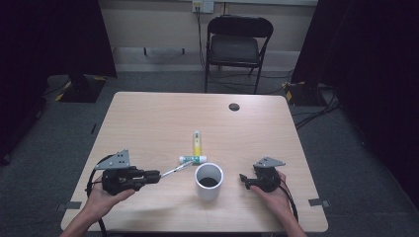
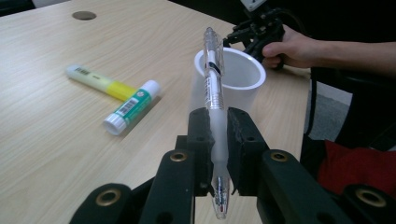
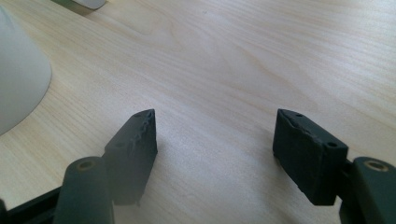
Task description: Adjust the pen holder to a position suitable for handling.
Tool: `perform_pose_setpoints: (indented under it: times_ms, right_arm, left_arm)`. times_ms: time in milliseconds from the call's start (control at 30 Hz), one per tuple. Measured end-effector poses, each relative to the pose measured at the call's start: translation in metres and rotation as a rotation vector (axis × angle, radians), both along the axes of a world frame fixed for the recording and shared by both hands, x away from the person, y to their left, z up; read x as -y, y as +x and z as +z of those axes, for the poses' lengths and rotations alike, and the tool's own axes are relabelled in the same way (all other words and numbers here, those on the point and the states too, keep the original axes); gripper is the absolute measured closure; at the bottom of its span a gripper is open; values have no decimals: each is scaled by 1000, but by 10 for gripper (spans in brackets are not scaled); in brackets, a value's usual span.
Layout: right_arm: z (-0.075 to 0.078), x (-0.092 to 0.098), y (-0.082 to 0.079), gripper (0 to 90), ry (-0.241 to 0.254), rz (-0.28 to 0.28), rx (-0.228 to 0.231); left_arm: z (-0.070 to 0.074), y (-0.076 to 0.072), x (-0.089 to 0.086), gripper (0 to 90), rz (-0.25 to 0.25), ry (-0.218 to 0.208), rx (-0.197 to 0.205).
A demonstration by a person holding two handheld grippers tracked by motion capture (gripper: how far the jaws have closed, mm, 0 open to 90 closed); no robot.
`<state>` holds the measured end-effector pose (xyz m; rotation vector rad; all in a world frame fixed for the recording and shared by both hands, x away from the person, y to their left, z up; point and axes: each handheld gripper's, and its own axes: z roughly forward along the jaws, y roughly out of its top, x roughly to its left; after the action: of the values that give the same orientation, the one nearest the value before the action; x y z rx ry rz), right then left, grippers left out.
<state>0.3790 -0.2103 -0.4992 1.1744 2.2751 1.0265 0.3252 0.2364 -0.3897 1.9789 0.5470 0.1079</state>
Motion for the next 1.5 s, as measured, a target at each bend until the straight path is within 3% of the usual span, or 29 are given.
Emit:
perform_pose_setpoints:
  times_ms: [233,333,500,667,700,767,833,867,933,1000,1033,1133,1233,1267,1400,1500]
  right_arm:
    - [0,0,0,299,0,-1,0]
    - [0,0,0,299,0,0,0]
    - [0,0,0,299,0,-1,0]
    - [0,0,0,299,0,-1,0]
    - [0,0,0,299,0,-1,0]
    - [0,0,0,299,0,0,1]
    - [0,0,0,299,-1,0,1]
    - [0,0,0,299,0,1,2]
    - [0,0,0,299,-1,2,2]
    - [0,0,0,299,-1,2,2]
    - [0,0,0,299,0,2,2]
    - [0,0,0,299,-1,2,2]
    - [0,0,0,299,0,3,2]
    - [0,0,0,299,-1,3,2]
    - [0,0,0,299,-1,3,2]
    - [0,0,0,299,-1,2,2]
  left_arm:
    - [13,2,15,804,-61,38,15]
    - [16,5,22,804,-75,57,4]
    - [12,16,39,804,-92,154,-39]
    - [11,21,52,804,-106,216,-53]
    - [12,24,58,804,-112,263,-58]
    - [10,25,63,804,-116,250,-57]
    - [12,26,67,804,-128,305,-59]
    - [10,27,70,803,-131,285,-60]
    - [9,27,74,804,-135,291,-61]
    - [8,27,79,803,-140,303,-80]
    - [9,28,80,803,-144,336,-89]
    - [7,29,85,803,-140,315,-91]
    - [9,30,87,803,-138,343,-96]
    - [8,31,90,803,-140,327,-94]
    - [9,34,93,803,-131,336,-95]
    - [8,36,92,803,-116,292,-98]
